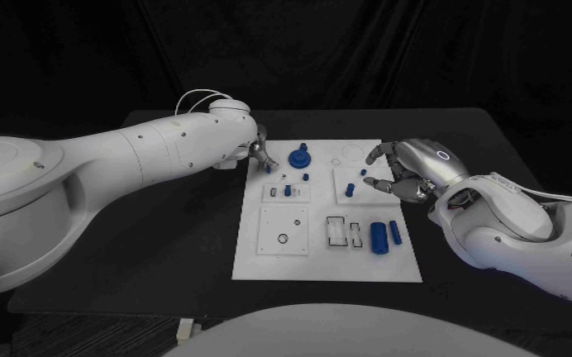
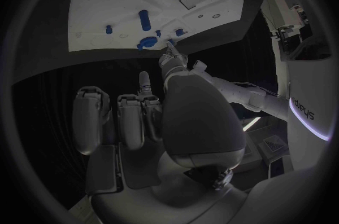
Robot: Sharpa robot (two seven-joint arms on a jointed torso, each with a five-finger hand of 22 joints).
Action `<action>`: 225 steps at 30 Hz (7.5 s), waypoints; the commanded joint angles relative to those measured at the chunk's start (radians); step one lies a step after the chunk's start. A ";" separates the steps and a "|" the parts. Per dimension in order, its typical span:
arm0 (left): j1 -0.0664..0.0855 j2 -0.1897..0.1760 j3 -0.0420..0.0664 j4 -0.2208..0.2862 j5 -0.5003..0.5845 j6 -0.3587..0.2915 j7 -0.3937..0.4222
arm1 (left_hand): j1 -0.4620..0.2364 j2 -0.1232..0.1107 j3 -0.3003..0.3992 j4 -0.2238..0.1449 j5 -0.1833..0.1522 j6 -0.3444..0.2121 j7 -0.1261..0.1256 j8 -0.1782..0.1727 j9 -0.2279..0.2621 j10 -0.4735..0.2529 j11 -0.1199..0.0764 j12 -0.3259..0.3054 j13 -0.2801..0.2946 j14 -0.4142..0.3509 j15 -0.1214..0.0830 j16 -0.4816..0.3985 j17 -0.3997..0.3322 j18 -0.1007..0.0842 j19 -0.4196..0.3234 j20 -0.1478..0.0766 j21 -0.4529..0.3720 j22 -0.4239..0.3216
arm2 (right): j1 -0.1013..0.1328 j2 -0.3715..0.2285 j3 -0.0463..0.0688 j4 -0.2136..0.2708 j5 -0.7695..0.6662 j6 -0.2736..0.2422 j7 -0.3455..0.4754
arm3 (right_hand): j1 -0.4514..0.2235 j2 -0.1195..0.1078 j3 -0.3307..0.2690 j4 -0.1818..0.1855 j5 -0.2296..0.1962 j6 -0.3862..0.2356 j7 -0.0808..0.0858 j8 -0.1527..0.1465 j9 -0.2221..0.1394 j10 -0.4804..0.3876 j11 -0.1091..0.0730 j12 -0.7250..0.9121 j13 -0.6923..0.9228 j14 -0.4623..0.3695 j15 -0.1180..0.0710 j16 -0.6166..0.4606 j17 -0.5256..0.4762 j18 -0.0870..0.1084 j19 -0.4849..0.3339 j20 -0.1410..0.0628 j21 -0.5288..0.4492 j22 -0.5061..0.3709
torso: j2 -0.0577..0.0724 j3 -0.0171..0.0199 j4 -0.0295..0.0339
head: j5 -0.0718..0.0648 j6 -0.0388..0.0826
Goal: Assemble the parts on the task board
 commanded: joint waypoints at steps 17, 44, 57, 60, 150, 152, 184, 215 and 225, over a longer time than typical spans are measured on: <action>-0.005 0.008 0.001 -0.005 0.000 0.006 0.031 | 0.157 -0.036 0.159 -0.060 0.167 0.022 -0.013 -0.038 -0.001 0.077 -0.011 -0.015 0.223 0.104 -0.006 0.003 0.263 0.010 0.011 -0.004 0.000 0.211 | -0.002 0.000 0.001 0.000 -0.003 -0.011 -0.006 | 0.000 0.004 0.002 0.003 0.005 0.007 0.001 0.003 -0.003 0.063 0.004 -0.003 0.175 0.071 0.004 -0.004 0.088 0.017 0.032 0.003 -0.003 0.209 | 0.000 0.0001 -0.0001 | 0.000 0.000; 0.104 -0.225 0.001 0.433 0.137 -0.140 -0.164 | 0.035 -0.180 0.568 -0.129 0.154 0.028 -0.011 -0.013 0.071 0.057 -0.012 -0.066 0.180 0.104 -0.010 0.003 0.263 0.011 0.012 -0.009 -0.011 0.208 | -0.004 0.005 0.000 -0.011 0.006 -0.005 -0.009 | 0.002 0.006 0.003 0.003 0.006 0.011 0.001 0.003 -0.005 0.060 0.004 -0.007 0.170 0.070 0.004 -0.005 0.085 0.018 0.029 0.004 -0.008 0.207 | -0.002 -0.0001 0.0002 | 0.010 0.000; 0.061 -0.263 0.000 0.502 0.139 -0.136 -0.195 | -0.025 -0.161 0.534 -0.090 0.121 0.015 -0.006 -0.025 0.069 0.041 -0.007 -0.093 0.158 0.104 -0.005 0.003 0.263 0.017 -0.003 -0.006 -0.039 0.200 | -0.013 0.008 0.000 -0.015 0.016 -0.002 -0.008 | 0.006 0.007 0.005 0.001 0.008 0.012 0.001 0.003 -0.006 0.059 0.004 -0.008 0.169 0.070 0.004 -0.005 0.084 0.019 0.028 0.003 -0.010 0.207 | -0.001 0.0006 -0.0013 | 0.018 0.000; 0.044 -0.264 0.000 0.503 0.139 -0.139 -0.196 | -0.041 -0.154 0.521 -0.076 0.104 0.016 -0.004 -0.028 0.068 0.038 -0.005 -0.096 0.155 0.103 -0.003 0.002 0.263 0.018 -0.006 -0.004 -0.045 0.199 | -0.014 0.008 0.000 -0.015 0.018 -0.002 -0.008 | 0.007 0.008 0.005 0.001 0.009 0.013 0.001 0.002 -0.007 0.059 0.004 -0.008 0.168 0.070 0.004 -0.005 0.085 0.019 0.028 0.003 -0.010 0.207 | 0.002 -0.0002 0.0003 | 0.017 0.000; -0.030 -0.189 0.000 0.394 0.139 -0.113 -0.144 | -0.101 -0.139 0.361 0.001 -0.090 -0.008 0.013 -0.057 0.062 0.024 0.011 -0.113 0.142 0.097 0.010 -0.007 0.252 0.023 -0.019 0.009 -0.072 0.192 | -0.016 0.010 0.000 -0.011 0.019 -0.002 -0.007 | 0.017 0.009 0.009 -0.004 0.018 0.016 0.001 0.000 -0.012 0.059 0.004 -0.008 0.169 0.069 0.004 -0.006 0.082 0.019 0.028 0.003 -0.011 0.207 | 0.001 0.0000 0.0004 | 0.010 0.000; -0.030 -0.189 0.000 0.394 0.139 -0.113 -0.143 | -0.114 -0.142 0.340 0.010 -0.095 -0.011 0.015 -0.056 0.064 0.024 0.013 -0.113 0.142 0.097 0.012 -0.007 0.252 0.023 -0.019 0.010 -0.072 0.192 | -0.016 0.010 0.000 -0.012 0.019 -0.002 -0.007 | 0.017 0.009 0.009 -0.004 0.018 0.016 0.001 0.000 -0.012 0.059 0.004 -0.008 0.169 0.069 0.004 -0.006 0.082 0.019 0.028 0.003 -0.011 0.207 | 0.001 0.0000 0.0005 | 0.011 0.000; -0.035 -0.183 0.000 0.381 0.139 -0.119 -0.135 | -0.134 -0.073 0.167 0.015 -0.108 -0.065 -0.015 0.212 0.351 0.025 -0.009 -0.111 0.144 0.099 -0.003 -0.004 0.255 0.023 -0.016 -0.002 -0.070 0.193 | -0.023 0.014 0.000 -0.016 0.019 0.001 -0.007 | 0.019 0.011 0.010 -0.004 0.022 0.018 0.002 -0.001 -0.014 0.059 0.004 -0.007 0.169 0.069 0.004 -0.007 0.081 0.019 0.028 0.003 -0.011 0.207 | 0.000 -0.0001 -0.0005 | 0.011 0.000; -0.036 -0.206 0.000 0.406 0.122 -0.194 -0.105 | -0.118 -0.067 0.119 0.019 -0.080 -0.009 -0.025 0.468 0.519 0.023 -0.017 -0.113 0.141 0.099 -0.010 -0.005 0.255 0.024 -0.017 -0.009 -0.073 0.193 | -0.023 0.011 0.000 -0.019 0.019 0.001 -0.009 | 0.020 0.014 0.012 -0.005 0.026 0.019 0.002 -0.001 -0.016 0.059 0.005 -0.008 0.168 0.068 0.004 -0.007 0.079 0.019 0.027 0.003 -0.013 0.206 | 0.000 0.0002 -0.0002 | 0.007 0.000; 0.007 -0.282 0.001 0.502 0.053 -0.284 -0.091 | -0.175 -0.070 0.062 0.020 -0.101 0.007 -0.026 0.501 0.527 0.029 -0.018 -0.104 0.148 0.101 -0.012 -0.001 0.259 0.022 -0.012 -0.010 -0.066 0.194 | -0.023 0.003 0.000 -0.017 0.019 0.002 -0.011 | 0.020 0.014 0.012 -0.005 0.026 0.019 0.002 -0.001 -0.016 0.059 0.005 -0.008 0.168 0.068 0.004 -0.007 0.079 0.019 0.027 0.003 -0.013 0.206 | 0.000 0.0000 0.0000 | 0.009 0.000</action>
